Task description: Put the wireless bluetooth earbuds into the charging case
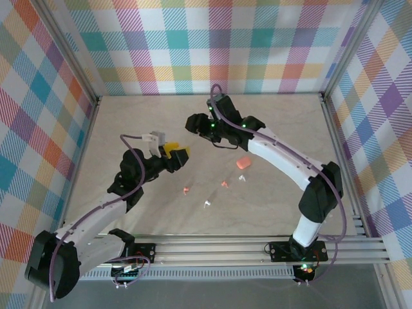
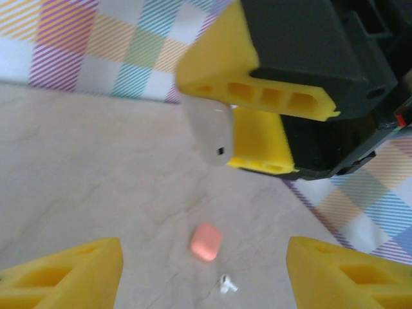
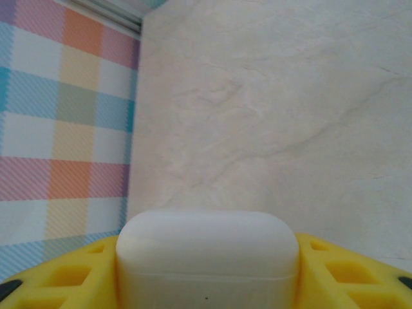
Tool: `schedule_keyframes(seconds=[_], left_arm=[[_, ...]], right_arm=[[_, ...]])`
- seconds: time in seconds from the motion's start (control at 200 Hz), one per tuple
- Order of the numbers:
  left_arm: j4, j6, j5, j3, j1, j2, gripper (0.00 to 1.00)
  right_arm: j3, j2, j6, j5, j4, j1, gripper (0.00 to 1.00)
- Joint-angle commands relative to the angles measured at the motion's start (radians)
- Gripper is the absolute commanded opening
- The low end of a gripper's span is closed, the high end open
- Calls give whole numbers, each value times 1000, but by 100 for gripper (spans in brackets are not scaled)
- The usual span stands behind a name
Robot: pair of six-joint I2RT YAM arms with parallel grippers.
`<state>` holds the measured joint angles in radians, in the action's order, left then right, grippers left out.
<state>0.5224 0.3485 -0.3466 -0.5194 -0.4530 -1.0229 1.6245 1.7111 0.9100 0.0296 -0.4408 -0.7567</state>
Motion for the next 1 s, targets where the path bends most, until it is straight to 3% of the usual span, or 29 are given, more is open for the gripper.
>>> schedule_keyframes(seconds=[0.0,0.27,0.83,1.0], left_arm=[[272,17,43,-8,-43,-46,67],[375,122,25,-100,-56,-190,53],[475,161,54,-125,-101,-283,51],[495,167,78,-133,-101,-301,38]], right_arm=[[-45,-55,55,20,54,-6,42],[-121,-151,93,8,95,-11,41],[-166,-198,161,35,158,-12,41],[-162,-204,169,50,158,-12,41]])
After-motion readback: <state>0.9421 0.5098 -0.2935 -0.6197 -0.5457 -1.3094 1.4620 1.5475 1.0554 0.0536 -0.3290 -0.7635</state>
